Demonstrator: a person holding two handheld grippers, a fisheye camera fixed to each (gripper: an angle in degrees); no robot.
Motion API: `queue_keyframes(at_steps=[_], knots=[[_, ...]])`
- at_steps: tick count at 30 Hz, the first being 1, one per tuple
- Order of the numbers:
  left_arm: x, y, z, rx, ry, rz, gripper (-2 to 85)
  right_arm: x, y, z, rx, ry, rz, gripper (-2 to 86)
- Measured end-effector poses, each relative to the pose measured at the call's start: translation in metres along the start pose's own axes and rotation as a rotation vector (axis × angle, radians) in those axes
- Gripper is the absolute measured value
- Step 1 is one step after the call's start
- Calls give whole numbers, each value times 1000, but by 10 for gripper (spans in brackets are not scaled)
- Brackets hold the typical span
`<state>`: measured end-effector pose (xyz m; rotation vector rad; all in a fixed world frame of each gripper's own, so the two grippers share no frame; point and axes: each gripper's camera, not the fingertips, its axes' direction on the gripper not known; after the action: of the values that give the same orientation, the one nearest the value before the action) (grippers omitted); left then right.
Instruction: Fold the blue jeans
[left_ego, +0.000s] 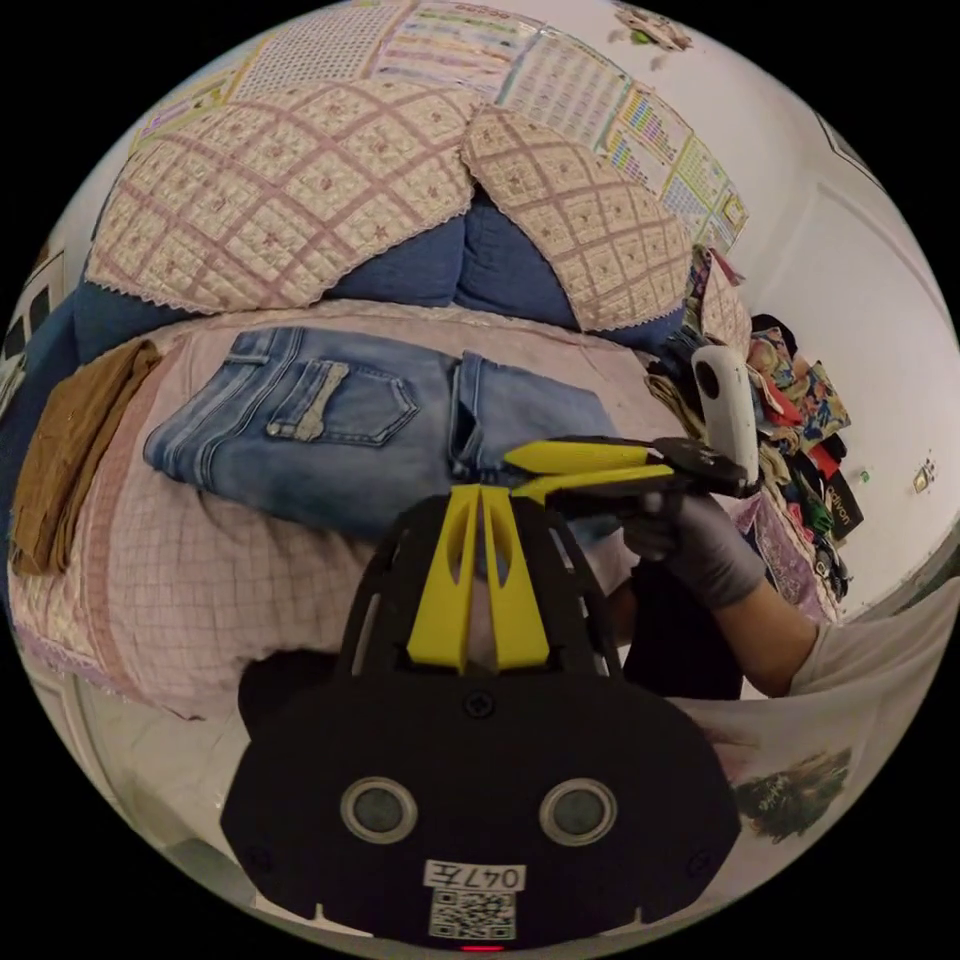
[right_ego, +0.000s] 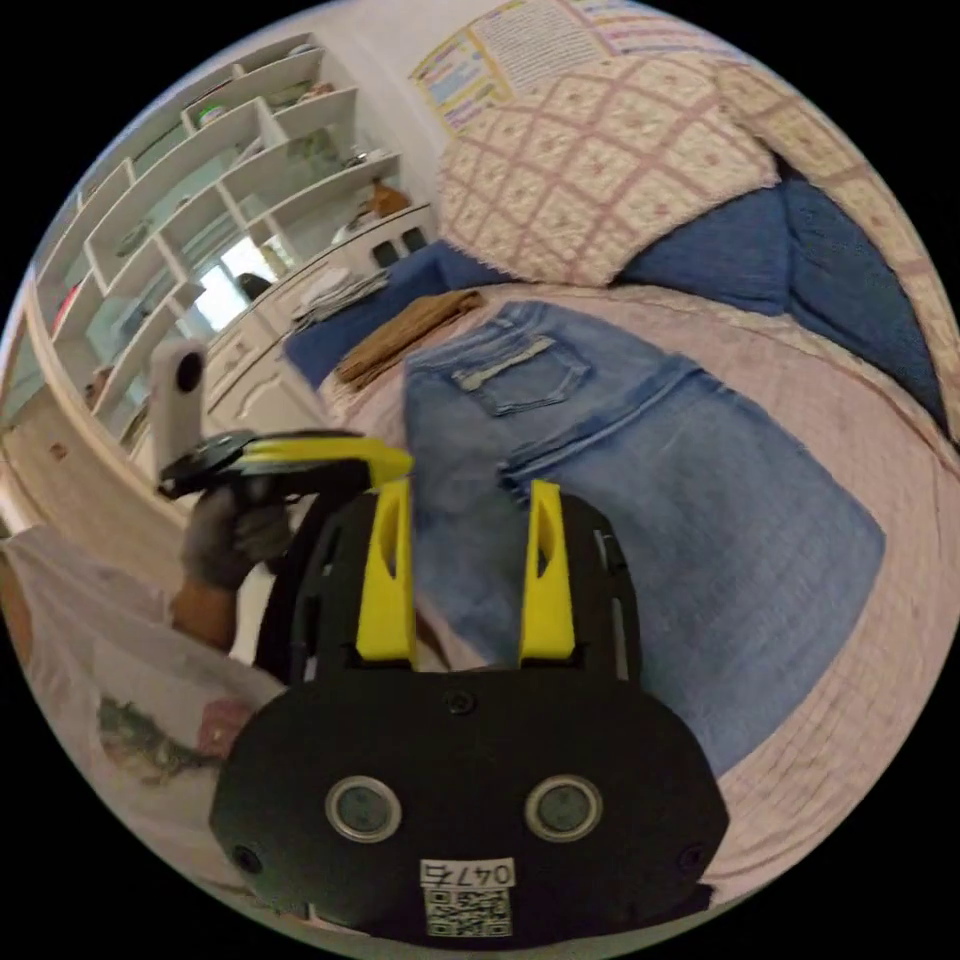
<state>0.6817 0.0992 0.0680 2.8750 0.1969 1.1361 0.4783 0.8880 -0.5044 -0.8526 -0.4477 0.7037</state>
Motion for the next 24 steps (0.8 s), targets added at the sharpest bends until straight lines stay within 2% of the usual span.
queue_keyframes(at_steps=[1, 3, 5, 6, 7, 9, 12, 15, 17, 21, 24], knots=[[4, 1, 6, 11, -2, 29, -10, -1, -4, -8, 14, -56, -23, 99], [13, 3, 14, 35, -22, 95, -10, 7, -7, -30, 124, -37, -7, 65], [25, 3, 33, 50, -86, 194, -10, 23, -10, -50, 198, 108, 75, 40], [26, 3, 41, 48, -107, 213, -10, 37, -14, -55, 197, 250, 137, 29], [27, 1, 58, 28, -146, 244, -10, 51, -18, -55, 163, 368, 200, 20], [23, -3, 86, -10, -194, 267, -10, 68, -26, -49, 118, 444, 264, 13], [2, 1, 133, -98, -204, 252, -10, 79, -39, -29, 98, 429, 275, 8], [-28, 22, 176, -211, -206, 199, -10, 89, -52, 7, -42, 473, 284, 8], [-50, 49, 189, -181, -164, 160, -9, 85, -58, 16, -55, 486, 291, 12], [-87, 86, 157, -81, -122, 95, -7, 17, -80, 10, 87, 505, 72, 28], [-141, 127, 115, 64, -175, -55, 7, -37, -98, 44, 18, 368, -171, 39]])
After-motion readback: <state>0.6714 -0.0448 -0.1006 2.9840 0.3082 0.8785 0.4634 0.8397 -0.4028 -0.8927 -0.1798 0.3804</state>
